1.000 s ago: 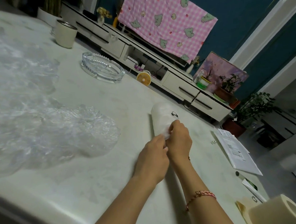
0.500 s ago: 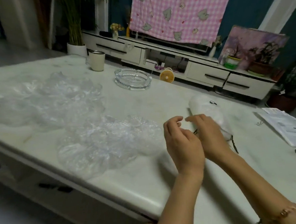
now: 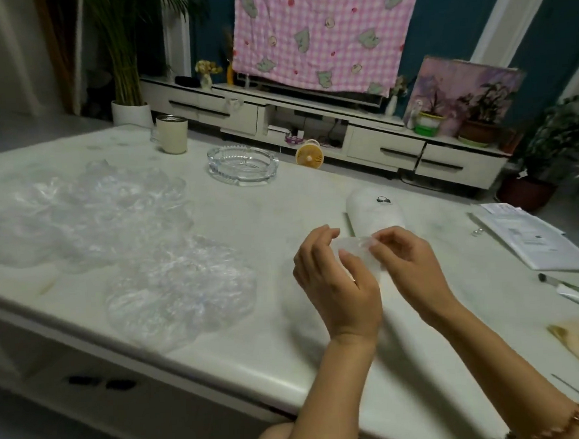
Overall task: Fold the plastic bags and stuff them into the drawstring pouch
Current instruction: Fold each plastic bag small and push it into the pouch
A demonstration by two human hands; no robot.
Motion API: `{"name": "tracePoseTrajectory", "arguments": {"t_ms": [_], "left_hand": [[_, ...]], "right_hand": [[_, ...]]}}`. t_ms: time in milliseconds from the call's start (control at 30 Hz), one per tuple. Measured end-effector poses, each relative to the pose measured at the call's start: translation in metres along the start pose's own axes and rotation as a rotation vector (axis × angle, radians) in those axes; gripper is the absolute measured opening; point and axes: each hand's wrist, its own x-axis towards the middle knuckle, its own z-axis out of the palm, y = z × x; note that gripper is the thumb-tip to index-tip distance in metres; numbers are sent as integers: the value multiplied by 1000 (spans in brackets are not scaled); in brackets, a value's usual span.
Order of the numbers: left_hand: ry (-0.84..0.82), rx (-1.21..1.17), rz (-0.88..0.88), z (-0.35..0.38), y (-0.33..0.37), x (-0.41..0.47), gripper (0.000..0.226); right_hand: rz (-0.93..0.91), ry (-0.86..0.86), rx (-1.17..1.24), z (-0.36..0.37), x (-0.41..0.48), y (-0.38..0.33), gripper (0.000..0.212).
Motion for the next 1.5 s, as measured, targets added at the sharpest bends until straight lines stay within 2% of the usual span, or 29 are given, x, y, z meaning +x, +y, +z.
{"name": "tracePoseTrajectory", "arguments": {"t_ms": [67, 167, 267, 333, 367, 433, 467, 500, 567, 600, 700, 867, 967, 1067, 1133, 1167, 1233, 1333, 1400, 1500], "left_hand": [[-134, 17, 17, 2, 5, -4, 31], [-430, 65, 76, 5, 15, -21, 48], [-569, 77, 95, 6, 11, -29, 33], [-627, -1, -83, 4, 16, -30, 25], [-650, -73, -208, 4, 25, -31, 19], [-630, -184, -449, 2, 31, -26, 12], [-635, -220, -537, 2, 33, -25, 13], [-648, -250, -602, 2, 34, -24, 15], [-678, -254, -645, 0, 29, -23, 22], [-689, -229, -619, 0, 27, -23, 23], [-787, -53, -509, -5, 14, -22, 15], [-972, 375, -431, -14, -6, -20, 19], [-994, 547, -389, -20, -4, -16, 27], [-922, 643, -225, -23, 1, -16, 35], [-890, 554, -32, -22, 7, -19, 34], [-927, 465, 55, -20, 9, -23, 35], [-1083, 357, 142, -18, 13, -29, 41], [-1383, 543, 217, -18, 3, -35, 40], [-1532, 733, 250, -21, -7, -37, 51], [-1632, 832, 255, -25, -13, -40, 61]], "right_hand": [[14, 78, 50, -22, -6, 1, 7], [30, 110, 89, -54, -21, -5, 8], [106, 126, 68, -67, -23, -7, 10], [167, 177, 89, -79, -26, -9, 9], [204, 162, 93, -87, -32, -11, 16], [311, -20, 56, -89, -38, -10, 46], [353, -92, 17, -89, -42, -8, 53], [368, -114, 6, -88, -45, -6, 49], [372, 0, 20, -87, -49, 0, 18], [393, 58, 50, -90, -49, 4, 8], [513, 73, 96, -102, -51, 14, 11], [536, 125, -284, -104, -58, 43, 18], [563, 145, -404, -100, -65, 60, 16], [446, 266, -588, -92, -71, 64, 26], [282, 337, -605, -80, -75, 59, 24], [210, 282, -586, -73, -78, 57, 25], [106, 32, -566, -54, -85, 52, 31], [77, -288, -657, -44, -96, 55, 45], [137, -362, -709, -54, -101, 60, 50], [203, -275, -570, -79, -114, 65, 52]]}}
